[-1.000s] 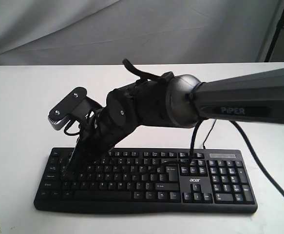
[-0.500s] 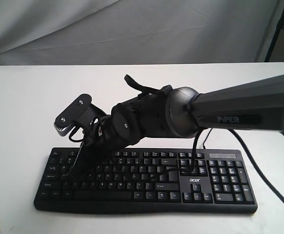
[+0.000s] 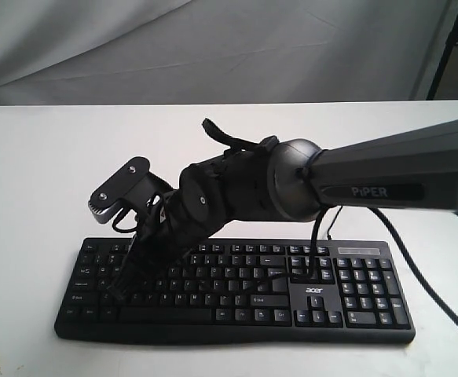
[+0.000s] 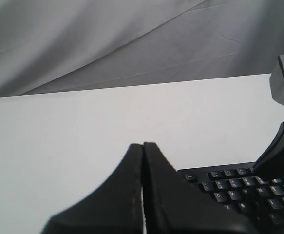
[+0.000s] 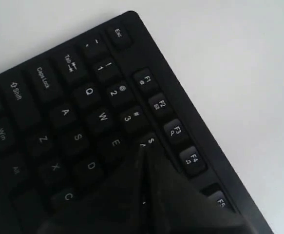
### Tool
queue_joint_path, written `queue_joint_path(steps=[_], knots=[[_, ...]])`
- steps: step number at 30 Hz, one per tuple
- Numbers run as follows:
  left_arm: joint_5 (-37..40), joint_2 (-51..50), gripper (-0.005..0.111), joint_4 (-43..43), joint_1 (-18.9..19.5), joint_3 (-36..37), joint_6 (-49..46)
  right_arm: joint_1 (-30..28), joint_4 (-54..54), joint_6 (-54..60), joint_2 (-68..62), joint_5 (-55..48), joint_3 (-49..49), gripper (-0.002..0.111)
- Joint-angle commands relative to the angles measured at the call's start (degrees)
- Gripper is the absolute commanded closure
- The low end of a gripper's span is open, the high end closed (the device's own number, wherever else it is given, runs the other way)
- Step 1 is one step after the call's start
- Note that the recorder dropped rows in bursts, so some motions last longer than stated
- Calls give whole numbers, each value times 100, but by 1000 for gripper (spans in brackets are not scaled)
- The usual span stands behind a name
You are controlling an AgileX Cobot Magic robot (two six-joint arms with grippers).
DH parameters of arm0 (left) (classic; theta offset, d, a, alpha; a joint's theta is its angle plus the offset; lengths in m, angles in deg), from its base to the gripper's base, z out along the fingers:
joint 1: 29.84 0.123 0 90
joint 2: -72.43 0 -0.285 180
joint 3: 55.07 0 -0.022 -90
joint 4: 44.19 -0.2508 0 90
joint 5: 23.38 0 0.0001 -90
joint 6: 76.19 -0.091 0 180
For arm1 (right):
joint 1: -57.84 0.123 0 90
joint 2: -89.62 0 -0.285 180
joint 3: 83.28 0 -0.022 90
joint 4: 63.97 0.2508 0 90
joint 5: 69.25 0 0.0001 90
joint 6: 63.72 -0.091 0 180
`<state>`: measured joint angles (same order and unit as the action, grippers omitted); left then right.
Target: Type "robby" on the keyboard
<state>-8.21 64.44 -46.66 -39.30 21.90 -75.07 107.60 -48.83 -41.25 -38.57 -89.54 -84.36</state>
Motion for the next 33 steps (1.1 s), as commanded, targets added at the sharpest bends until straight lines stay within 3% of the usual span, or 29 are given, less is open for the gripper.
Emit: queue_joint_path(steps=[1, 33], knots=[[-42, 20, 107, -27, -36, 25, 16, -14, 49, 30, 79, -90, 18, 108], [-42, 20, 107, -27, -36, 25, 16, 98, -44, 17, -231, 117, 48, 108]])
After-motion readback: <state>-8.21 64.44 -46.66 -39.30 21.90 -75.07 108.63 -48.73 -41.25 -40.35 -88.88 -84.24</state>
